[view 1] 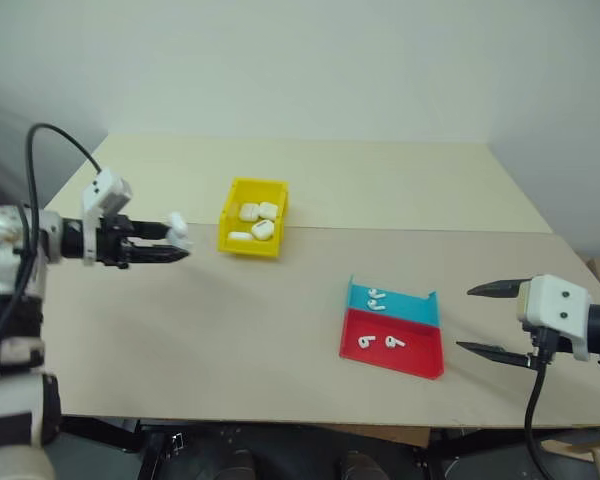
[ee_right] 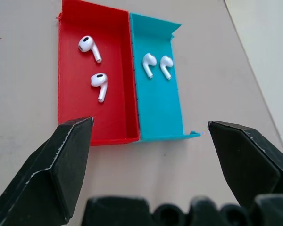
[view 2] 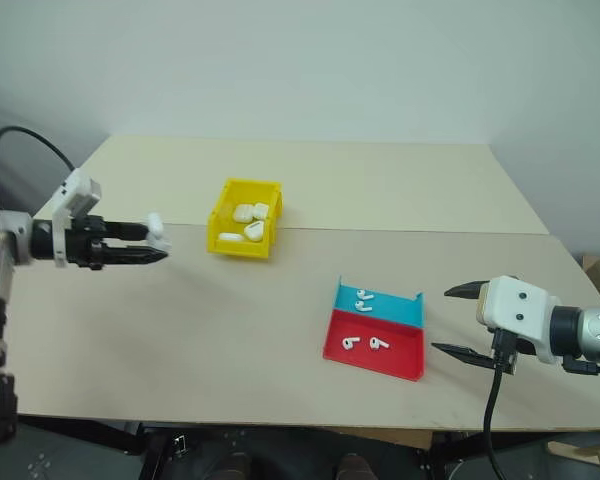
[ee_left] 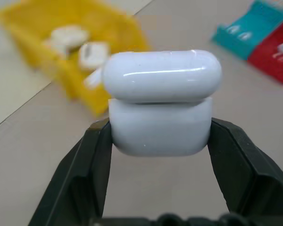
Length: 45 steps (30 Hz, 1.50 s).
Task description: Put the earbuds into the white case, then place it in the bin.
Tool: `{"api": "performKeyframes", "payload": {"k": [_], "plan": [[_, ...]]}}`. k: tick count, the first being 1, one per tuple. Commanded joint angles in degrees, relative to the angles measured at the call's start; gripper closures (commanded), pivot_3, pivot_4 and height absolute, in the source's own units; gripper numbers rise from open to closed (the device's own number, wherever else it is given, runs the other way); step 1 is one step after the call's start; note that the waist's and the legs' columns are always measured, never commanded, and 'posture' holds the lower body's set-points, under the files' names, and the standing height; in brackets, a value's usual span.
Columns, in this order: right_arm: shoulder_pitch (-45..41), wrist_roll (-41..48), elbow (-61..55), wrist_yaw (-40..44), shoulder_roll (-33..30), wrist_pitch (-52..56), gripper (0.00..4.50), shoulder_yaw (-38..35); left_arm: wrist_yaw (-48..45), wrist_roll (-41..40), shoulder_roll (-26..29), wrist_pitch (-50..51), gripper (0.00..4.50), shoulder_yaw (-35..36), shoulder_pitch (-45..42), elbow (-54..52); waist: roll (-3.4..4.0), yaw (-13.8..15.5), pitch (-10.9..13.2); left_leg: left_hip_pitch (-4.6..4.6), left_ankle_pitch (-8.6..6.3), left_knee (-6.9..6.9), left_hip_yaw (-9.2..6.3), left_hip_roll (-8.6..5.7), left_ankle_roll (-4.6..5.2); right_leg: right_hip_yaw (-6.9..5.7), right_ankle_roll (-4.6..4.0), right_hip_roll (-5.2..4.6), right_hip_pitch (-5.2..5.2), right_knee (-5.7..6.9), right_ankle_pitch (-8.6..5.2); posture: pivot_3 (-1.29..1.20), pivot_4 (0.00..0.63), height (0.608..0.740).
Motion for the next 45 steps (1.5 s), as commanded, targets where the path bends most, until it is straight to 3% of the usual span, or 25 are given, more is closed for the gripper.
{"api": "performKeyframes", "payload": {"k": [1, 4, 10, 14, 18, 23, 27, 34, 37, 40, 45], "plan": [[-3.27, 2.17, -4.74, -0.39, -2.55, 2.66, 0.00, -1.55, 6.10, -10.77, -6.93, -0.12, 1.74, 5.27, 8.11, -18.47, -0.01, 0.07, 0.00, 0.06, 0.00, 0.04, -0.03, 0.01, 0.00, -0.02, 0.00, 0.02, 0.08, 0.02, 0.00, 0.00, 0.150, 0.740], [-5.94, 3.73, -7.31, 0.57, -5.23, 6.12, 0.00, 0.75, 6.47, -16.44, -10.28, -0.53, 1.74, 4.95, 13.47, -24.17, -0.05, -0.12, 0.03, 0.21, 0.00, 0.06, -0.04, 0.02, 0.00, 0.01, -0.02, 0.08, 0.12, 0.15, 0.01, 0.00, 0.150, 0.740], [-12.75, 6.75, -11.21, 0.77, -12.30, 17.45, 0.00, 9.48, 8.44, -15.89, -21.35, -17.56, 1.74, 2.13, 22.12, -25.00, 0.11, -0.05, -0.12, 0.61, 0.01, 0.05, 0.02, -0.01, 0.00, 0.08, -0.05, 0.06, 0.46, 0.08, 0.02, 0.00, 0.150, 0.740], [-21.67, 6.19, -13.23, -1.25, -13.53, 26.23, 0.00, 19.62, 6.50, -14.72, -21.97, -22.09, 1.74, -1.42, 25.20, -23.48, 0.13, -0.11, -0.14, 0.54, 0.01, 0.06, 0.01, -0.01, 0.00, 0.08, -0.07, 0.06, 0.40, 0.04, 0.03, 0.00, 0.150, 0.740], [-33.79, 4.01, -14.78, -0.26, -11.51, 36.23, 0.00, 32.88, 2.56, -13.17, -22.29, -29.84, 1.74, -4.34, 27.61, -20.36, 0.17, -0.31, -0.16, 0.50, 0.00, 0.03, 0.04, -0.01, 0.01, 0.11, -0.07, 0.05, 0.32, -0.03, 0.03, 0.00, 0.150, 0.740], [-42.30, -0.59, -15.54, -0.85, -7.32, 42.50, 0.00, 44.13, -0.49, -13.61, -21.88, -35.40, 1.74, -5.91, 29.66, -18.36, 0.17, 0.03, -0.15, 0.38, -0.01, 0.03, 0.04, 0.00, 0.02, 0.08, -0.08, 0.04, 0.23, -0.09, 0.02, 0.00, 0.150, 0.740], [-44.10, -6.47, -16.21, -2.26, -4.72, 43.21, 0.83, 52.11, -0.63, -13.53, -22.39, -37.99, 1.74, -6.91, 30.07, -18.14, 0.17, 0.22, -0.16, 0.33, -0.02, 0.02, 0.04, 0.00, 0.04, 0.06, -0.08, 0.03, 0.20, -0.11, 0.02, 0.00, 0.150, 0.740], [-47.58, -13.57, -12.97, -3.03, -0.46, 46.90, 0.83, 60.42, -1.32, -13.83, -21.95, -41.68, 1.74, -8.26, 31.74, -18.71, 0.17, 0.05, -0.16, 0.31, -0.02, 0.02, 0.04, 0.00, 0.04, 0.06, -0.08, 0.04, 0.17, -0.10, 0.02, 0.00, 0.150, 0.740], [-48.32, -15.40, -11.37, -4.20, 1.82, 49.25, 1.42, 62.35, -1.32, -14.24, -21.49, -42.14, 1.74, -8.60, 32.68, -19.52, 0.17, -0.17, -0.16, 0.33, -0.02, 0.02, 0.04, 0.01, 0.04, 0.06, -0.09, 0.05, 0.17, -0.09, 0.02, 0.00, 0.150, 0.740], [-48.55, -16.31, -10.61, -5.03, 3.03, 50.85, 2.37, 62.83, -0.37, -14.30, -20.98, -41.88, 1.74, -8.75, 33.27, -20.50, 0.17, -0.09, -0.16, 0.31, -0.02, 0.00, 0.04, 0.01, 0.04, 0.06, -0.09, 0.05, 0.14, -0.09, 0.02, 0.00, 0.150, 0.740], [-49.11, -17.56, -9.65, -5.17, 3.78, 51.53, 2.37, 63.84, 0.63, -14.18, -20.27, -41.37, 1.74, -9.24, 32.95, -21.16, 0.17, 0.02, -0.16, 0.28, -0.02, 0.00, 0.04, 0.01, 0.04, 0.05, -0.09, 0.04, 0.12, -0.10, 0.02, 0.00, 0.150, 0.740]]}}
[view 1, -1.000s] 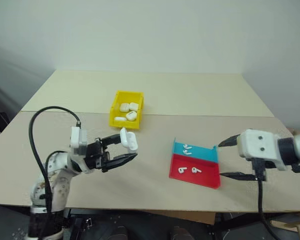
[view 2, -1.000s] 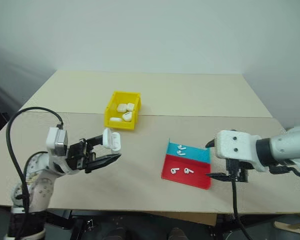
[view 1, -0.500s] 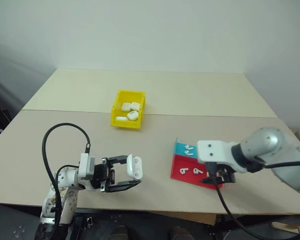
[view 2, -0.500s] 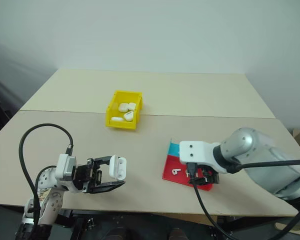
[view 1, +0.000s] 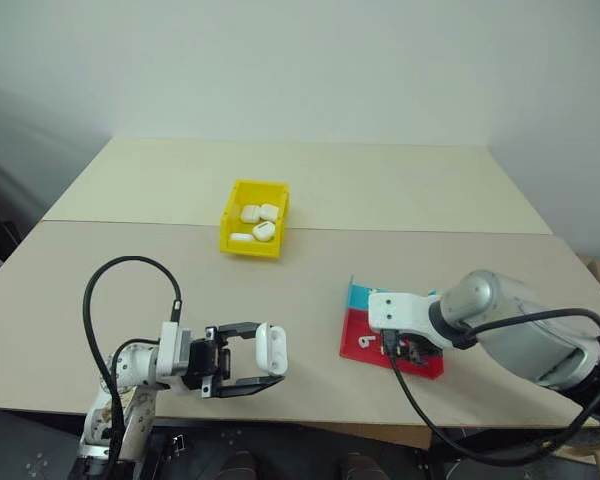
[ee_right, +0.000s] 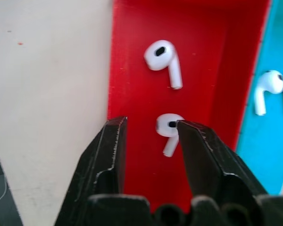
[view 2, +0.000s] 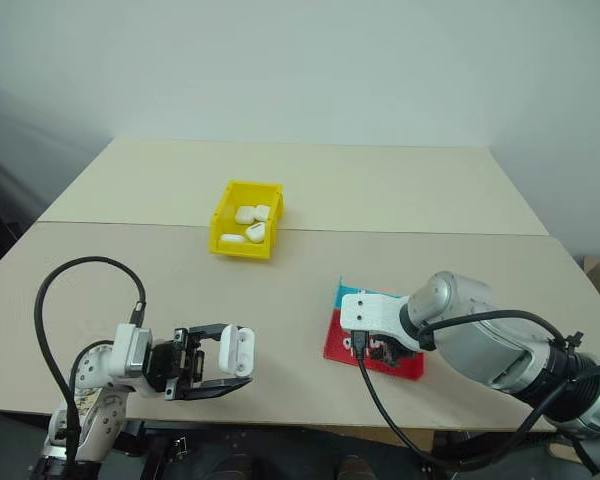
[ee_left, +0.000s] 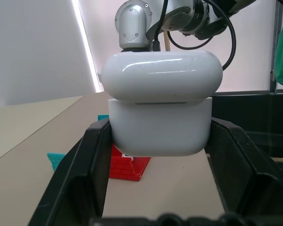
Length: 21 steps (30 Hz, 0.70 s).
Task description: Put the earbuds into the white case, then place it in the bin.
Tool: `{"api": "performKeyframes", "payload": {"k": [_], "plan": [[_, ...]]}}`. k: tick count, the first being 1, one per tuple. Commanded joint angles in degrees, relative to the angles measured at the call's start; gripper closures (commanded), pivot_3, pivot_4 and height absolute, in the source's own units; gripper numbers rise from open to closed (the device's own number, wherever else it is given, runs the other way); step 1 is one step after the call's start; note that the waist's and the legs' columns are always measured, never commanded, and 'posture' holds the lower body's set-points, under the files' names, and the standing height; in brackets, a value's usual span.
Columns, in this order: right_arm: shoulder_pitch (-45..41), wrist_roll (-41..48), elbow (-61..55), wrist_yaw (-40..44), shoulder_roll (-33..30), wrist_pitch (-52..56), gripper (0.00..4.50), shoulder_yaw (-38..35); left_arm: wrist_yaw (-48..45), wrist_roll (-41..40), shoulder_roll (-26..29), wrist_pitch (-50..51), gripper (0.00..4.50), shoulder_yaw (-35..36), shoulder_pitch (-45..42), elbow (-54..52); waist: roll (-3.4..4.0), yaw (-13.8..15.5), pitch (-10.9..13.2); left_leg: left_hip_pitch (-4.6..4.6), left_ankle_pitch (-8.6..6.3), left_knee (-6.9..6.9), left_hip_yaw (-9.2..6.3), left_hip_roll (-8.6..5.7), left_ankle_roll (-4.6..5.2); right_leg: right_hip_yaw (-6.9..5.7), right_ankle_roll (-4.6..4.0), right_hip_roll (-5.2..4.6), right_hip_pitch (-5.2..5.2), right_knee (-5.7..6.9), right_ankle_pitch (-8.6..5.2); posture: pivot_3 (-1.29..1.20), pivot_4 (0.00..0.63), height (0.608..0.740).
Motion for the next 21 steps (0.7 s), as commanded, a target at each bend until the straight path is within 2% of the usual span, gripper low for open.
{"api": "performKeyframes", "payload": {"k": [1, 21], "plan": [[-1.53, -1.73, 0.12, -0.40, 0.39, 0.61, 2.37, 0.32, 1.21, -1.17, 0.41, -0.50, 1.74, -0.55, -0.41, -2.04, 0.00, -0.03, 0.00, 0.00, 0.00, 0.00, 0.00, 0.00, 0.00, 0.00, 0.00, 0.00, 0.00, 0.00, 0.00, 0.00, 0.150, 0.740], [-2.15, -5.57, 3.32, -0.31, 2.69, -0.21, 2.37, 2.11, 3.75, -0.14, 1.57, -1.23, 1.74, -2.10, -0.11, -2.22, 0.00, -0.12, 0.00, -0.07, 0.00, -0.03, 0.00, 0.00, 0.00, 0.01, 0.00, 0.01, -0.10, -0.01, 0.00, 0.00, 0.150, 0.740]]}}
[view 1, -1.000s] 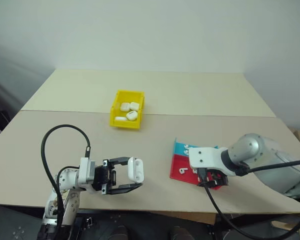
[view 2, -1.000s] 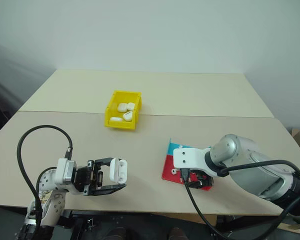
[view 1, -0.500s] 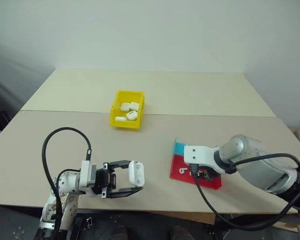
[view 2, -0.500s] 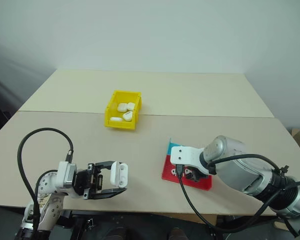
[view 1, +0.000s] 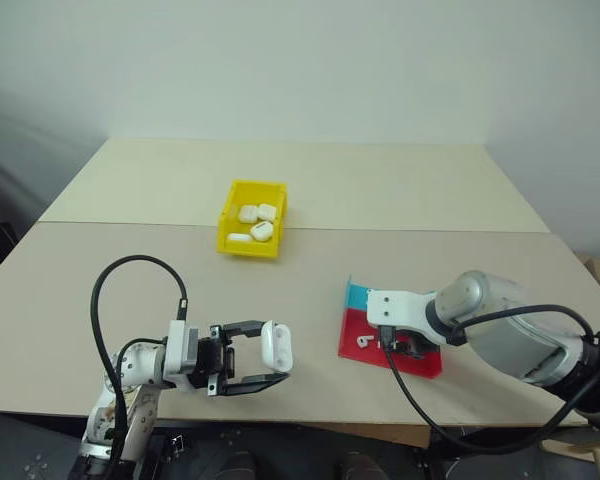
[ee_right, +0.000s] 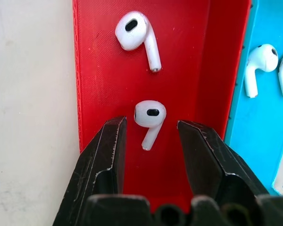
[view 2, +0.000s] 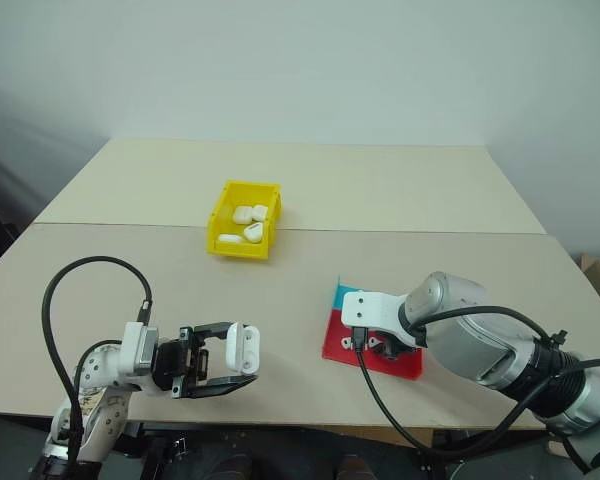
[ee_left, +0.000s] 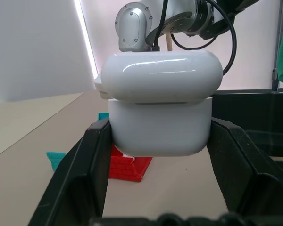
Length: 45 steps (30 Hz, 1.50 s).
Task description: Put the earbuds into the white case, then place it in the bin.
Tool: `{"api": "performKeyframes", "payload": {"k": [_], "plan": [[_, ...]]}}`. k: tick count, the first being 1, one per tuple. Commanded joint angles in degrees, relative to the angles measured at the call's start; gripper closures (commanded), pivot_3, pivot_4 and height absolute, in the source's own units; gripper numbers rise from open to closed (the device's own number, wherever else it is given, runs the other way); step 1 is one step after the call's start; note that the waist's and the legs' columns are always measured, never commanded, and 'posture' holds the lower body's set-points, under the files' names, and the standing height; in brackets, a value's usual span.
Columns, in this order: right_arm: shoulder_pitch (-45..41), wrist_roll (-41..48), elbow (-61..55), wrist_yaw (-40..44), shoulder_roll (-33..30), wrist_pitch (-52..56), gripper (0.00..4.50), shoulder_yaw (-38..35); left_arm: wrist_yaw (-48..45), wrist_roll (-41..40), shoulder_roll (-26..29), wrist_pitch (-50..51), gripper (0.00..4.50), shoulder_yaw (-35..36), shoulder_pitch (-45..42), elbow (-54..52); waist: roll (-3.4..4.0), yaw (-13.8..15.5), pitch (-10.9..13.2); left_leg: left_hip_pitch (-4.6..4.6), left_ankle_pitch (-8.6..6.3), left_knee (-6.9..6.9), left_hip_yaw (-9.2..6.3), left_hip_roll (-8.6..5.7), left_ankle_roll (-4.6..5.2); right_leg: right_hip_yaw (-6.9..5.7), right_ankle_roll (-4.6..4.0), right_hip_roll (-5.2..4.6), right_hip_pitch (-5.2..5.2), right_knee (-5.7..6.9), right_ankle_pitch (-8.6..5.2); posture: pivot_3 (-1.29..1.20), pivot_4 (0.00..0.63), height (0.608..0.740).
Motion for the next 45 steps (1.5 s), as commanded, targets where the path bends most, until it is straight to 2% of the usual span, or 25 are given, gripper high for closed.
{"api": "performKeyframes", "payload": {"k": [1, 21, 24, 36, 39, 45], "plan": [[-1.72, -0.92, 0.00, 0.30, 0.37, -0.10, 2.37, -0.37, 0.56, -0.63, 0.49, -1.22, 1.74, 0.04, -0.03, -1.82, 0.00, 0.04, 0.00, -0.02, 0.00, 0.00, 0.00, 0.00, 0.00, 0.00, 0.00, 0.00, -0.01, 0.00, 0.00, 0.00, 0.150, 0.740], [-1.47, -2.12, 1.66, 0.76, 0.82, -1.46, 2.37, 1.29, 2.99, 0.51, 1.71, -0.94, 1.74, -0.78, 0.31, -2.25, 0.00, 0.06, 0.00, -0.30, 0.00, -0.02, 0.00, 0.00, 0.00, 0.00, 0.00, 0.00, -0.32, -0.01, 0.00, 0.00, 0.150, 0.740], [-1.17, -2.14, 1.34, 1.02, 0.74, -1.75, 2.92, 1.26, 3.29, 0.67, 1.90, -0.90, 1.74, -0.82, 0.48, -2.34, 0.00, 0.05, 0.00, -0.30, 0.00, -0.02, 0.00, 0.00, 0.00, 0.00, 0.00, 0.00, -0.32, -0.01, 0.00, 0.00, 0.150, 0.740], [-0.36, -3.50, 1.66, 1.36, 0.28, -2.93, 2.92, 1.53, 3.61, 0.92, 2.70, -1.07, 1.74, -1.12, 0.05, -1.72, 0.00, 0.06, 0.00, -0.32, 0.00, -0.02, 0.00, 0.00, 0.00, 0.00, -0.01, 0.00, -0.36, 0.00, 0.00, 0.00, 0.150, 0.740], [0.00, -3.91, 1.34, 1.55, 0.28, -3.14, 3.73, 1.51, 3.79, 1.02, 2.79, -0.87, 1.74, -1.18, 0.04, -1.86, 0.00, 0.07, 0.00, -0.32, 0.00, -0.03, 0.01, 0.00, 0.00, 0.00, -0.01, 0.00, -0.36, 0.00, 0.00, 0.00, 0.150, 0.740], [0.04, -4.40, 1.17, 1.68, 0.58, -3.08, 3.73, 1.28, 3.87, 0.89, 2.99, -0.60, 1.74, -1.11, -0.26, -1.74, 0.00, 0.09, 0.00, -0.32, 0.00, -0.03, 0.01, 0.00, 0.00, 0.00, -0.01, 0.00, -0.36, 0.00, 0.00, 0.00, 0.150, 0.740]]}}
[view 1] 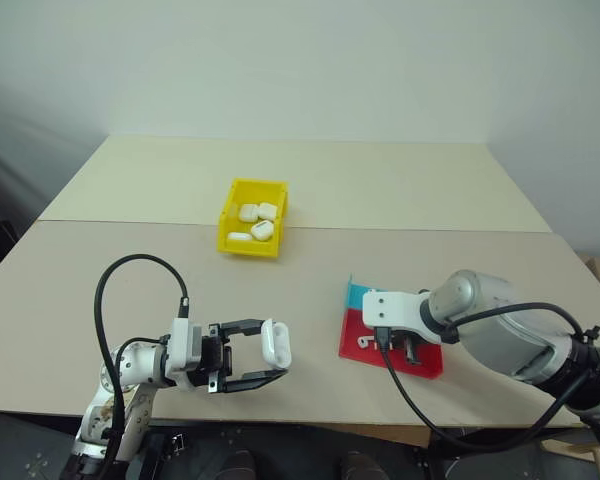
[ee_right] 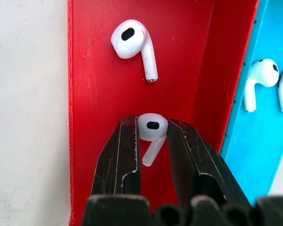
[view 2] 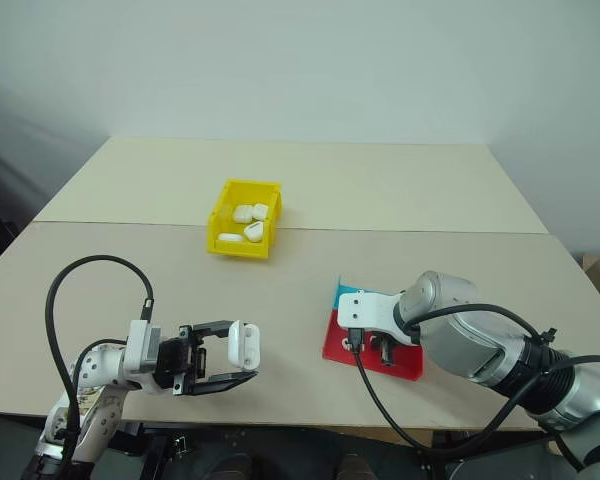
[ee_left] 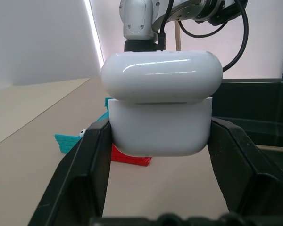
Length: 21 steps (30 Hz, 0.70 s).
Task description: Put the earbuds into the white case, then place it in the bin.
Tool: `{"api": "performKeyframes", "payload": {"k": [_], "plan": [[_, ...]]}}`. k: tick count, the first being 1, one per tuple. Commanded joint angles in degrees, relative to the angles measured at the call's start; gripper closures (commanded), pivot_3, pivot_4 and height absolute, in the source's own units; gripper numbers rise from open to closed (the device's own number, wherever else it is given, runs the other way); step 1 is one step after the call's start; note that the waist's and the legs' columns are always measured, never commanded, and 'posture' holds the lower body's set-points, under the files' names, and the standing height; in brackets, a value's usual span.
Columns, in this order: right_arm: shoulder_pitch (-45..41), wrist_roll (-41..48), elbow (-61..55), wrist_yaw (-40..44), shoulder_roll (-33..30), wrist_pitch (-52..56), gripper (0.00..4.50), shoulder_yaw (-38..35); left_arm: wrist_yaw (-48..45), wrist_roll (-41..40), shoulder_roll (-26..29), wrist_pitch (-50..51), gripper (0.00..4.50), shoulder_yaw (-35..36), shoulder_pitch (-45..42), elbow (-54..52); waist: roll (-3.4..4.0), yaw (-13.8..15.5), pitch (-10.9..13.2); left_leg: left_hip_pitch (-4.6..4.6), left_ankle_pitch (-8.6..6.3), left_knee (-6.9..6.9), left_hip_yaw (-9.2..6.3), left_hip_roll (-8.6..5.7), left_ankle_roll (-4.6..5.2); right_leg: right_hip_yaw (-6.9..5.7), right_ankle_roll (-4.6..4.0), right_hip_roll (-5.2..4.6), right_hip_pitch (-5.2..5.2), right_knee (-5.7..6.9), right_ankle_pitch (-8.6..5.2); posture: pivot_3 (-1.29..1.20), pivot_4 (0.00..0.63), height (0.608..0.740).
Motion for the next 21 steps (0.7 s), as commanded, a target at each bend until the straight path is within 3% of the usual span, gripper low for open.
{"api": "performKeyframes", "payload": {"k": [1, 6, 12, 17, 21], "plan": [[0.62, -1.07, -1.21, -0.04, -0.57, -0.28, 3.73, -0.72, 0.60, -0.56, 0.31, -0.46, 1.74, 0.05, -0.55, -1.67, 0.00, 0.01, 0.00, 0.00, 0.00, 0.00, 0.00, 0.00, 0.00, 0.00, 0.00, 0.00, 0.00, 0.00, 0.00, 0.00, 0.150, 0.740], [0.87, 4.24, -6.15, 1.59, -2.53, 1.94, 3.73, -10.39, 3.22, -3.42, -0.82, 2.74, 1.74, -0.12, -3.11, -4.26, 0.00, 0.16, 0.01, -0.11, 0.00, 0.00, 0.00, -0.01, 0.00, 0.00, 0.00, 0.00, -0.09, 0.02, 0.00, 0.00, 0.150, 0.740], [0.68, 16.67, -9.34, 3.30, -1.02, 4.74, 3.73, -35.37, 5.29, -8.37, -1.68, 8.34, 1.74, -0.79, -6.51, -9.15, 0.00, 0.22, 0.01, -0.26, -0.01, 0.00, -0.05, 0.00, 0.01, -0.04, 0.01, 0.01, -0.14, -0.03, 0.00, 0.00, 0.150, 0.740], [8.12, 27.75, -11.58, 2.17, 9.29, -10.11, 3.73, -57.51, 5.94, -11.24, -2.63, 11.37, 1.74, -1.32, -9.01, -10.74, -0.04, 0.24, 0.01, -0.27, -0.02, -0.01, -0.09, -0.01, 0.03, -0.07, 0.01, 0.03, -0.09, -0.09, 0.01, 0.00, 0.150, 0.740], [11.09, 38.71, -13.15, -0.74, 17.27, -11.89, 3.73, -65.03, 5.99, -12.40, -2.66, 13.32, 1.74, -1.60, -10.37, -11.44, -0.04, 0.13, 0.01, -0.28, -0.01, 0.00, -0.11, -0.02, 0.03, -0.07, 0.03, 0.03, -0.08, -0.07, 0.01, 0.00, 0.150, 0.740]]}}
